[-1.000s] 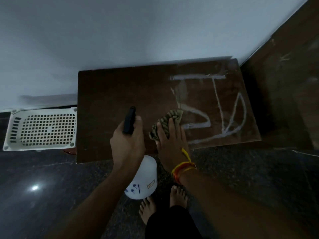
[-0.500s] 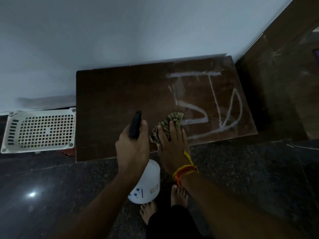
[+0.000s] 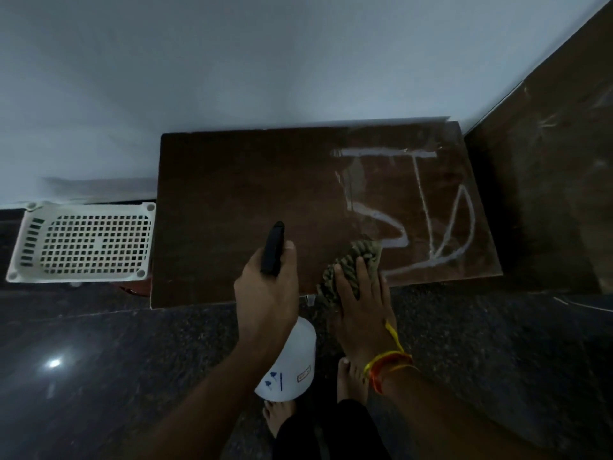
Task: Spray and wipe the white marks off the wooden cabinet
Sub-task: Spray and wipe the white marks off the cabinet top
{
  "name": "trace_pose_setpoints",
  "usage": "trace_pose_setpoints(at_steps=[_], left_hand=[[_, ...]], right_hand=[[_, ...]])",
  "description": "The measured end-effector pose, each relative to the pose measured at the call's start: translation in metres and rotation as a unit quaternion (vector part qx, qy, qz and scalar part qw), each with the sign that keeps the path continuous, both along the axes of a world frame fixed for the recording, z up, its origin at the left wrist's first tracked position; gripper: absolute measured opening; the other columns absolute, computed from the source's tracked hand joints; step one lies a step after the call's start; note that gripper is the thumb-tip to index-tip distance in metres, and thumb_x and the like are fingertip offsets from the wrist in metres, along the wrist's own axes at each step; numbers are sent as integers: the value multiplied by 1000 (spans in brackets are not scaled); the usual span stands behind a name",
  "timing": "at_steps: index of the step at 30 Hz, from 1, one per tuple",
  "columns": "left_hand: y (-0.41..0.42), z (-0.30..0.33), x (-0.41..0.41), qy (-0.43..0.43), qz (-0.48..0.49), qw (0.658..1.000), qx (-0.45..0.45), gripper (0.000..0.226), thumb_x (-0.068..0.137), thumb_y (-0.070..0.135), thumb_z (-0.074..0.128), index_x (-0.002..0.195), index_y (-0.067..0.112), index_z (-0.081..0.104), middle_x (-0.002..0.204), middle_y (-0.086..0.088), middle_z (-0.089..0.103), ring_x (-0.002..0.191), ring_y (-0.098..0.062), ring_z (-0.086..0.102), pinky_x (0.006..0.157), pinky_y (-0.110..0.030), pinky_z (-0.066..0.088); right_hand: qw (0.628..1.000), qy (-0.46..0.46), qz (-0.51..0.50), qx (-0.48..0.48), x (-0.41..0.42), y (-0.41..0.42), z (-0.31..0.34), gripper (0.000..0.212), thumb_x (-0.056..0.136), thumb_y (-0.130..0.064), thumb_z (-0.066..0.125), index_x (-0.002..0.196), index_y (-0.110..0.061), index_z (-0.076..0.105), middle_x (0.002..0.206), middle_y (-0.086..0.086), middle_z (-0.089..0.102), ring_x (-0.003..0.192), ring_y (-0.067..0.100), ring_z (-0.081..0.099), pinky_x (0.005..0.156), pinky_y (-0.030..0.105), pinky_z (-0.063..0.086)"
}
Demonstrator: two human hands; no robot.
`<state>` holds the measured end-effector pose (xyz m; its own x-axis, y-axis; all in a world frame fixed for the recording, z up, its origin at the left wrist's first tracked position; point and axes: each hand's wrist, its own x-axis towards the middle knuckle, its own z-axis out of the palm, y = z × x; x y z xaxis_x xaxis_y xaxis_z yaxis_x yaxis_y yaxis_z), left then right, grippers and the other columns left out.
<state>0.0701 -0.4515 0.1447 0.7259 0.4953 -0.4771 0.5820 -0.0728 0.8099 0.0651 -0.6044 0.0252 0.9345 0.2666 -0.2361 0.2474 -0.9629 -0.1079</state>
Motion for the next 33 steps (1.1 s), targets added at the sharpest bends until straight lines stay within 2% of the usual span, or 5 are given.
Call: trace_pose_setpoints(at_steps=[5, 10, 15, 26, 33], left_hand=[[-1, 2, 8, 0, 0, 1000, 5, 29, 97, 43, 53, 79, 20, 58, 61, -3, 52, 53, -22, 53, 53, -41, 49], [-7, 6, 26, -8, 3, 1000, 14, 25, 97, 44, 52, 81, 25, 56, 67, -6, 56, 69, -38, 64, 62, -53, 58], [-13, 14, 39, -12, 11, 1000, 25, 22, 98, 43, 50, 79, 31, 52, 72, -15, 61, 72, -42, 66, 63, -53, 56], [-25, 11, 55, -5, -3, 999, 32, 25, 99, 41, 48, 76, 32, 48, 83, -25, 66, 78, -44, 66, 67, -53, 56], [-27, 15, 65, 3, 3, 999, 36, 25, 98, 42, 50, 76, 31, 49, 72, -12, 62, 74, -40, 68, 66, -52, 57]], right_hand=[[1000, 18, 12, 15, 19, -3, 3, 63, 86, -44, 30, 146, -30, 19, 153, 16, 27, 140, 38, 27, 114, 52, 18], [999, 17, 15, 30, 55, 4, 6, 65, 87, -48, 17, 148, -26, 22, 155, 18, 19, 143, 38, 18, 115, 51, 9], [999, 13, 2, 36, 53, 4, 7, 62, 88, -44, 24, 145, -21, 31, 151, 23, 27, 139, 42, 26, 113, 52, 17], [998, 12, 17, 61, 100, 13, 6, 63, 97, -37, 41, 151, -24, 12, 158, 19, 5, 145, 38, 5, 118, 49, 4], [997, 29, 16, 65, 96, 11, 8, 61, 99, -38, 35, 151, -23, 8, 158, 18, 1, 145, 38, 3, 118, 47, 1]])
